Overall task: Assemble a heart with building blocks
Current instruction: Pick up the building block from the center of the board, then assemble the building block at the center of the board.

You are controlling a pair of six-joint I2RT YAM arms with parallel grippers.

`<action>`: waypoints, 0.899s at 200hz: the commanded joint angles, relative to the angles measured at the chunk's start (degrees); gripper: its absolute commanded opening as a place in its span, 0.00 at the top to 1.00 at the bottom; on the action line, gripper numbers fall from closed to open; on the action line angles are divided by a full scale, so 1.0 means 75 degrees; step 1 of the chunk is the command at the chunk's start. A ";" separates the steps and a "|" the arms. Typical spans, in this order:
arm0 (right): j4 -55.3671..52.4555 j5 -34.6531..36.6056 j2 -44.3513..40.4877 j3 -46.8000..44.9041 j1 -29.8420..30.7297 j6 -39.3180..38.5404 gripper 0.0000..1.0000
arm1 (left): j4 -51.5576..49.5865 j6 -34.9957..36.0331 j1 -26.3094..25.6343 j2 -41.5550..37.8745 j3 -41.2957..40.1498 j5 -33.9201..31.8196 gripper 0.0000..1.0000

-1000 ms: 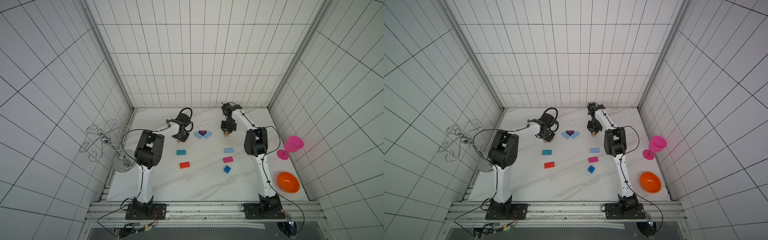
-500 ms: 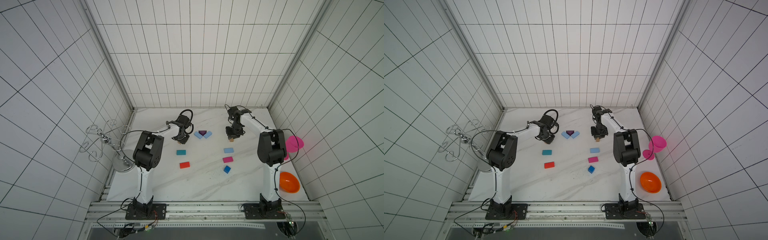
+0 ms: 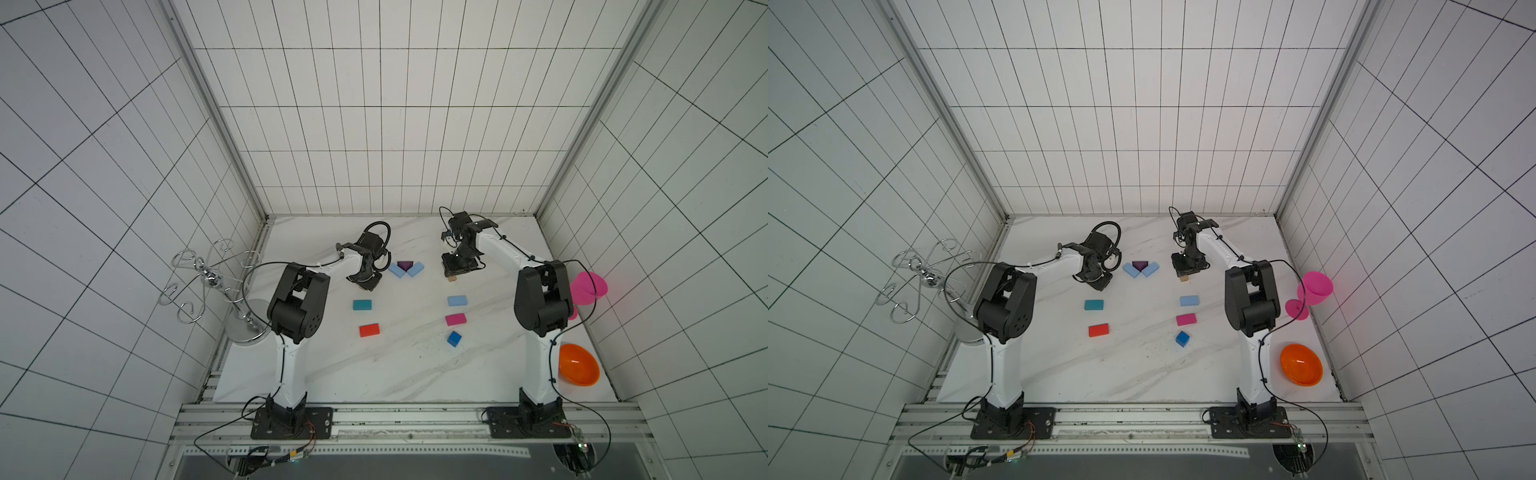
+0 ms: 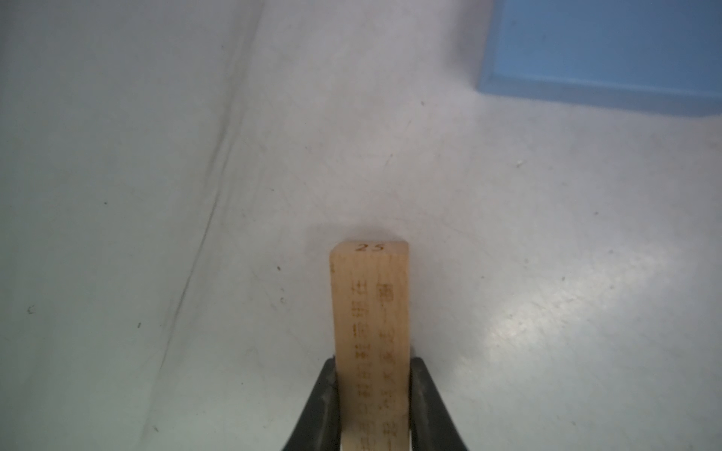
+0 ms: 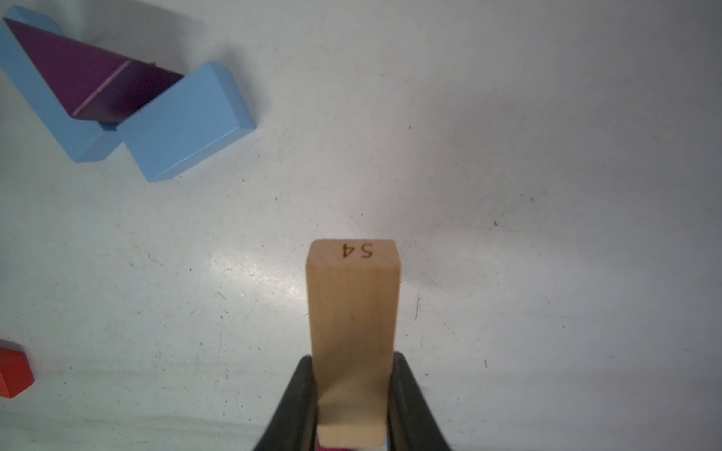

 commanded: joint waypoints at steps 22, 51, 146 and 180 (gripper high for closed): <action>-0.0271 -0.0534 0.0329 0.0571 0.0159 -0.1020 0.99 | -0.0124 0.0214 0.0122 -0.0282 -0.0342 0.0260 0.78; -0.0403 -0.0326 0.0457 0.0707 0.0351 -0.1888 0.98 | -0.0098 0.0401 -0.0036 -0.0535 -0.0448 0.0547 0.78; -0.0549 0.0556 0.1039 0.0847 0.0881 -0.2820 1.00 | 0.0003 0.0572 -0.0408 0.0021 0.0092 0.0379 0.78; -0.0517 0.0731 0.1155 0.0909 0.0887 -0.2861 1.00 | 0.0184 0.0552 -0.0418 0.0121 0.0212 0.0419 0.78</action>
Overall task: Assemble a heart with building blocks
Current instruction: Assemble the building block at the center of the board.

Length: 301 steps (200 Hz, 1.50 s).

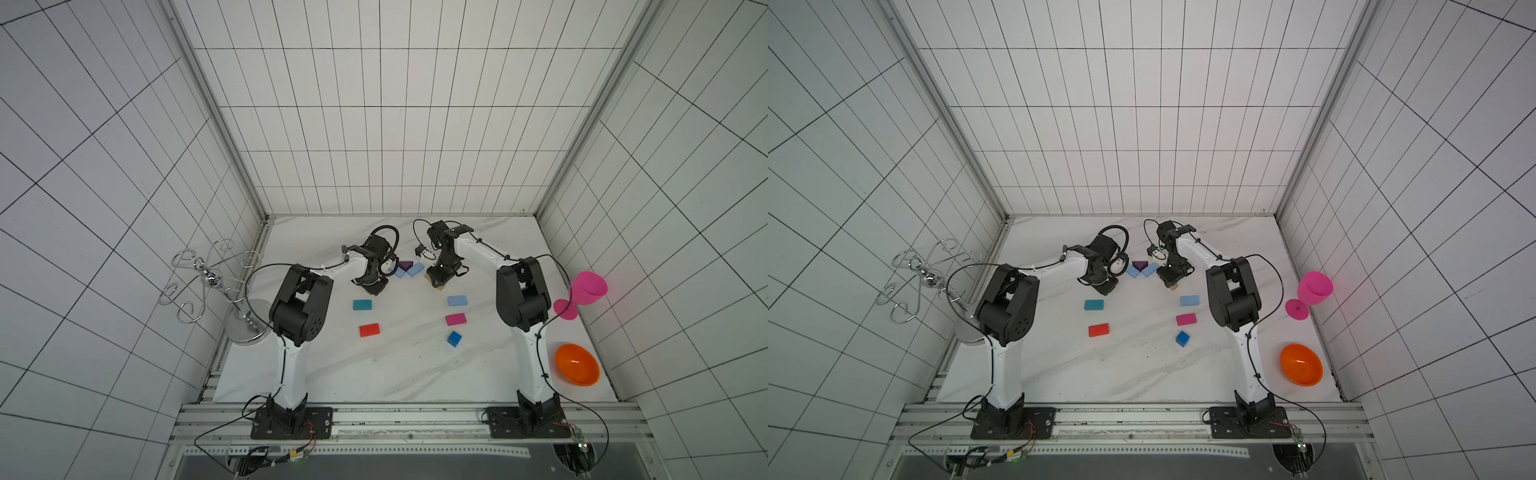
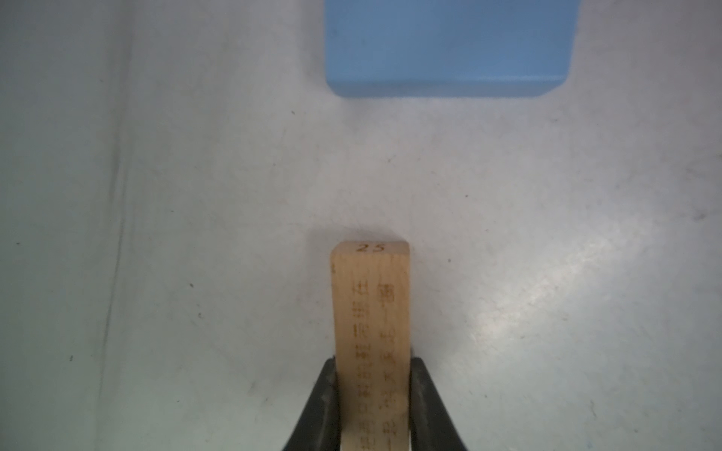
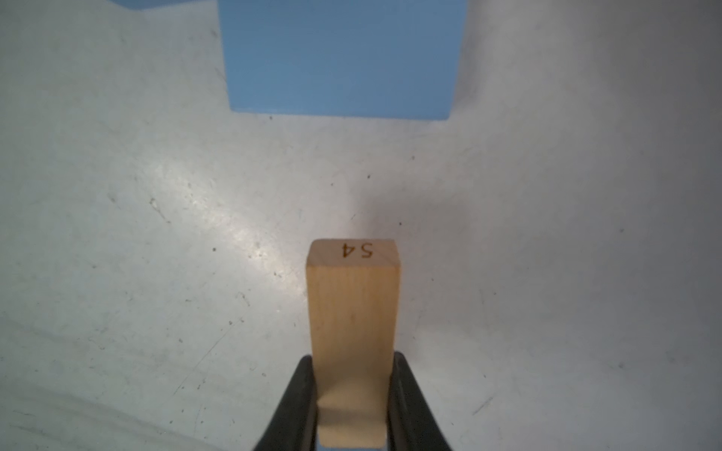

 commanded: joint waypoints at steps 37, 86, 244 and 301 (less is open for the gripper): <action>-0.0209 0.0287 0.0221 0.0523 0.0041 -0.0154 1.00 | 0.0360 0.0062 -0.0012 0.0332 0.0418 0.0230 0.78; -0.0216 0.0145 0.0314 0.0574 0.0061 -0.0142 1.00 | 0.0290 0.0143 -0.0033 0.0555 0.0662 0.0228 0.78; -0.0463 0.0421 0.0879 0.1250 0.0149 0.0151 1.00 | 0.0185 0.0250 -0.0150 0.1014 0.1162 0.0221 0.78; -0.0477 0.0408 0.1026 0.1446 0.0150 0.0175 1.00 | 0.0155 0.0275 -0.0143 0.1170 0.1328 0.0238 0.78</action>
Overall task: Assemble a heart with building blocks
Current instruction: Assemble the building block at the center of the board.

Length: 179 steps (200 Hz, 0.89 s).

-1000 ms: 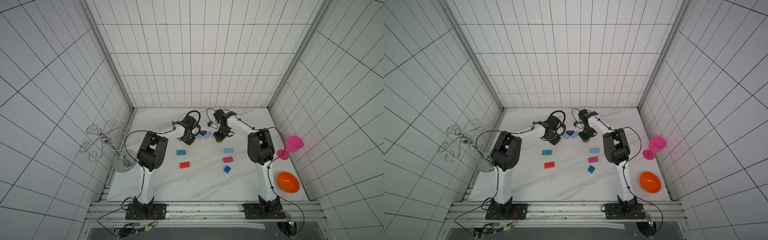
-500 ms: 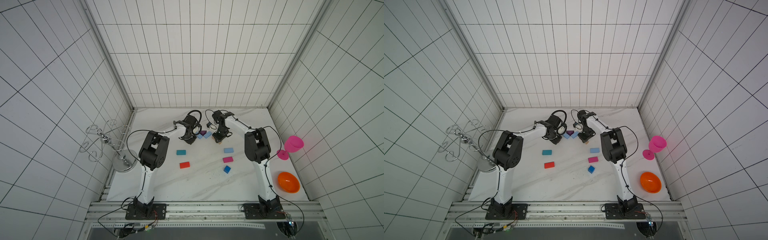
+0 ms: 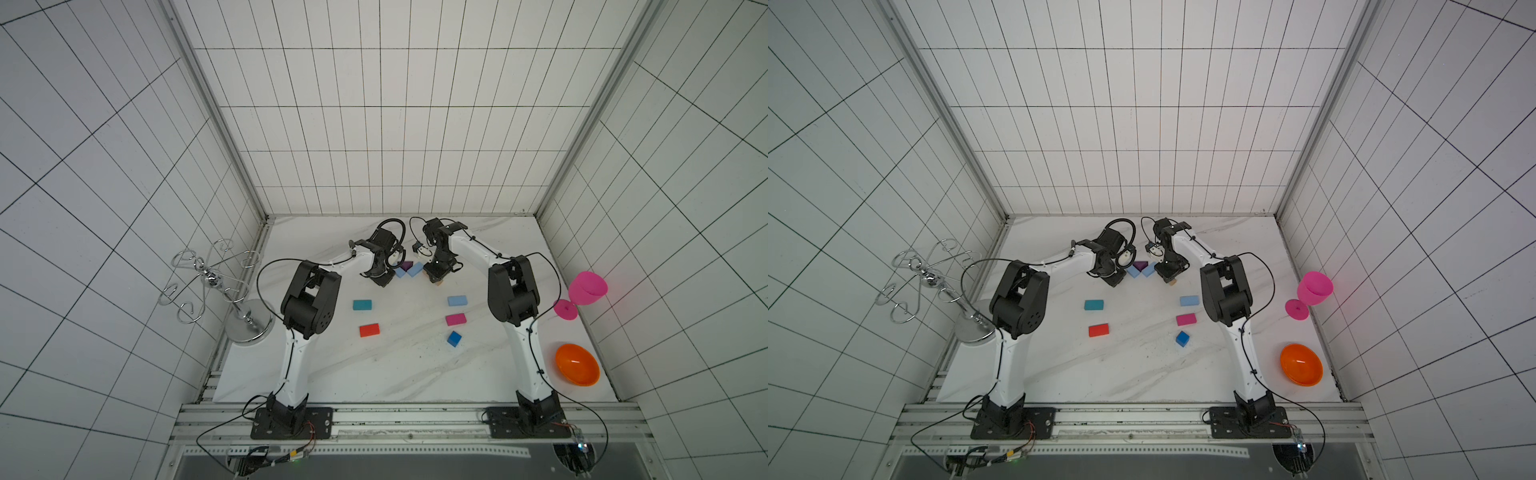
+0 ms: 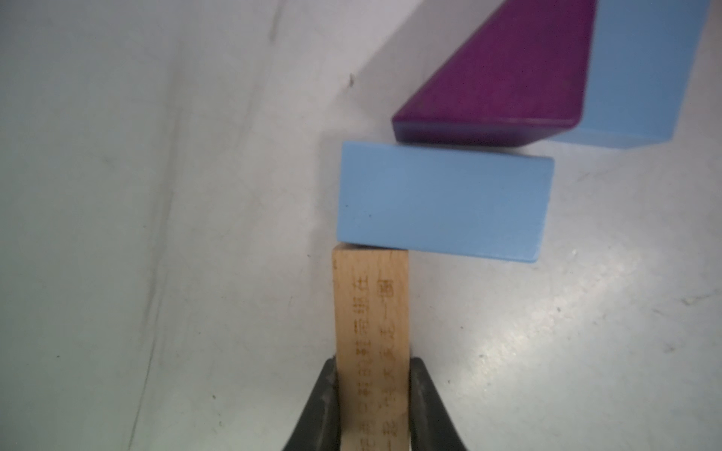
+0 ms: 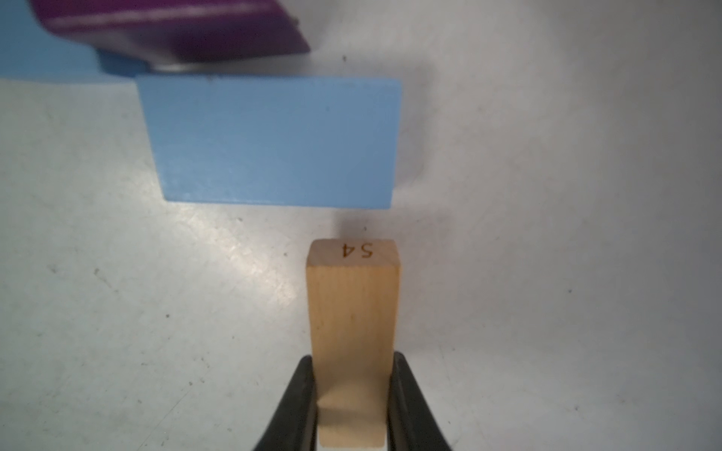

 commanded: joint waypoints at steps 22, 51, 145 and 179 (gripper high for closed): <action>-0.0214 0.0035 0.0306 0.0348 0.0057 0.0107 1.00 | -0.0014 0.0196 -0.0030 0.0347 0.0142 0.0124 0.78; -0.0232 0.0014 0.0377 0.0404 0.0057 0.0126 1.00 | -0.0024 0.0222 -0.0014 0.0353 0.0132 0.0119 0.78; -0.0268 0.0038 0.0641 0.0676 0.0056 0.0238 1.00 | -0.0014 0.0244 0.0031 0.0307 0.0013 0.0121 0.77; -0.0409 -0.0101 0.0694 0.0714 0.0057 0.0215 0.97 | -0.0012 0.0253 0.0047 0.0271 0.0001 0.0090 0.75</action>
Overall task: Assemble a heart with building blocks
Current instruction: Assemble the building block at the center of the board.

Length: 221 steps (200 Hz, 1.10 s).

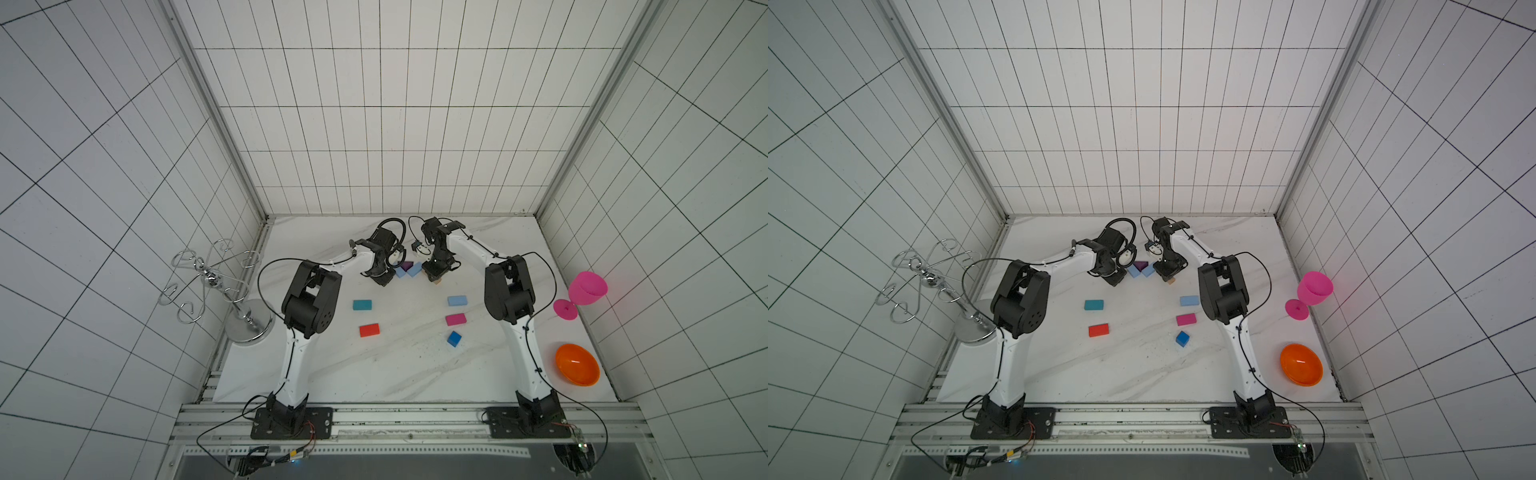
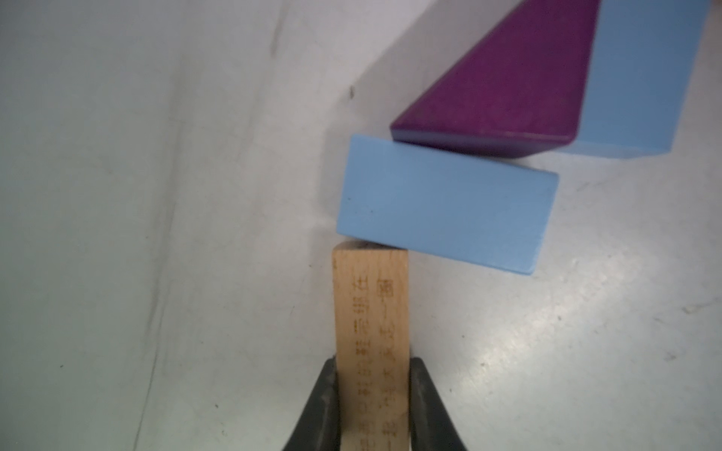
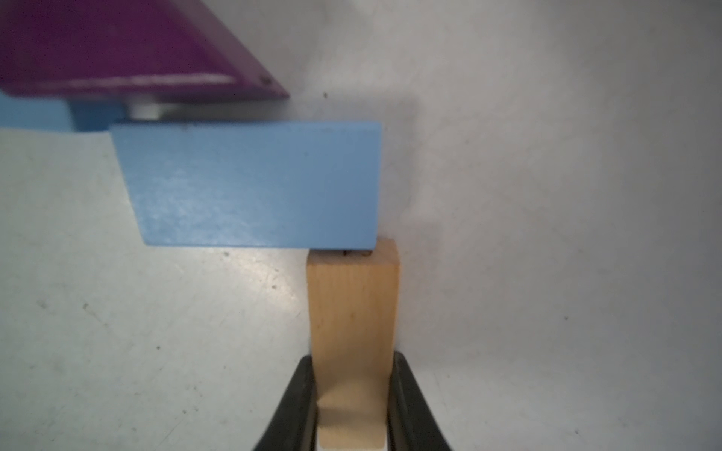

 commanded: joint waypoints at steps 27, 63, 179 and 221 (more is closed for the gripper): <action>-0.0424 -0.0178 0.0335 0.0201 0.0043 -0.0056 0.90 | -0.0014 0.0189 0.0039 0.0162 -0.0142 0.0016 0.69; -0.0515 -0.0334 0.0347 0.0198 0.0044 -0.0065 0.73 | 0.0021 0.0162 0.0041 0.0076 -0.0236 -0.0014 0.51; -0.0345 -0.0467 -0.0792 0.0170 -0.0082 0.0151 0.01 | 0.0336 -0.0469 0.0610 -0.1712 -0.0725 -0.0197 0.30; 0.0544 -0.1257 -0.3301 -0.1780 -0.0534 0.0050 0.01 | 0.0236 -0.2497 0.1245 -0.3421 -0.1162 -0.0513 0.24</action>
